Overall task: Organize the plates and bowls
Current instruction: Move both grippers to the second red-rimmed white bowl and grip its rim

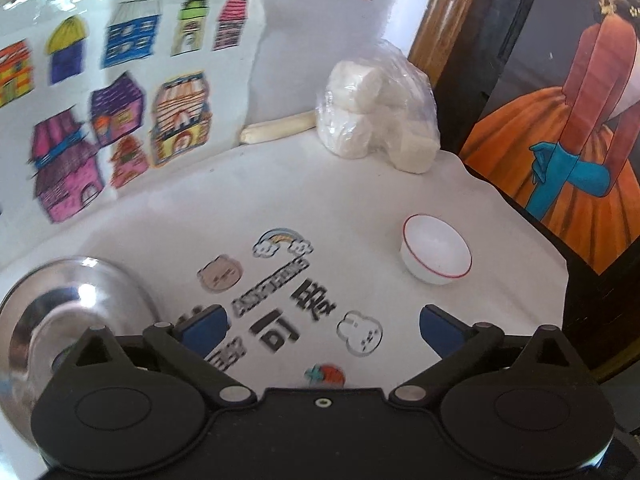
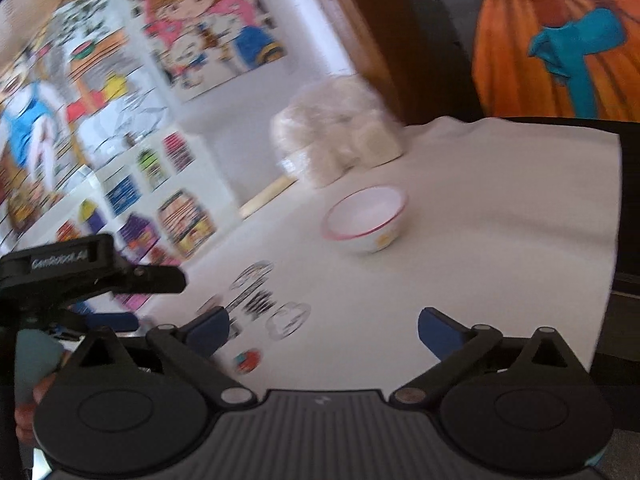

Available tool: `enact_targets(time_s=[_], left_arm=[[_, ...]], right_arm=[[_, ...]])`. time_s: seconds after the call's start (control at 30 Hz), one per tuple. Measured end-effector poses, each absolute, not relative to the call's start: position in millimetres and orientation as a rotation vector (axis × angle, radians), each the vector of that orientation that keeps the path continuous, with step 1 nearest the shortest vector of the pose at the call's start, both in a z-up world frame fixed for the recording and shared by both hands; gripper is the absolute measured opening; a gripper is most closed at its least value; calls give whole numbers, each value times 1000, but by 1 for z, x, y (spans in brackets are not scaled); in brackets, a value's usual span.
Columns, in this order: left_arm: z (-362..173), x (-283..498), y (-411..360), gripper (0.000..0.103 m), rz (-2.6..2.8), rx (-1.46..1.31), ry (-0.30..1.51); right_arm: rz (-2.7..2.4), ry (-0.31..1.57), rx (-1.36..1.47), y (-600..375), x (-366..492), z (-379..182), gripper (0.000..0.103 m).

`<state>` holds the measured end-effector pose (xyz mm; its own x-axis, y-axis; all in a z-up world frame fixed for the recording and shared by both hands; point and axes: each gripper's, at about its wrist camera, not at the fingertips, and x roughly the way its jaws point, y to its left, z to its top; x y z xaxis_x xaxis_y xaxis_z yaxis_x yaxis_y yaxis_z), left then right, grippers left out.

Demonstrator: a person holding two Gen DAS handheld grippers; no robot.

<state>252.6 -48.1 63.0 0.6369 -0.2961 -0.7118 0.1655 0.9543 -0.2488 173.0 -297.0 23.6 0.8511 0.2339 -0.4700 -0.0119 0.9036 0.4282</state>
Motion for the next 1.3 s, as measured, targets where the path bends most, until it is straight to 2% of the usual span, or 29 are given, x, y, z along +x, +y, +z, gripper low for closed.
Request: enact_targets(time_s=[0.57, 0.77, 0.93, 1.1, 1.23, 1.3], left_arm=[[42, 359, -127, 102, -266, -164, 867], [30, 374, -141, 102, -271, -155, 897], [21, 379, -144, 101, -271, -148, 913], [16, 382, -147, 88, -284, -142, 925], [15, 382, -151, 77, -305, -142, 925], [15, 381, -153, 64, -317, -143, 926]], right_arm=[[-8, 495, 336, -342, 259, 23, 102], [-8, 525, 313, -340, 282, 15, 101], [-1, 553, 307, -337, 294, 6, 97], [14, 579, 313, -335, 302, -1, 86], [32, 596, 314, -331, 306, -4, 82], [32, 597, 311, -330, 307, -4, 78]])
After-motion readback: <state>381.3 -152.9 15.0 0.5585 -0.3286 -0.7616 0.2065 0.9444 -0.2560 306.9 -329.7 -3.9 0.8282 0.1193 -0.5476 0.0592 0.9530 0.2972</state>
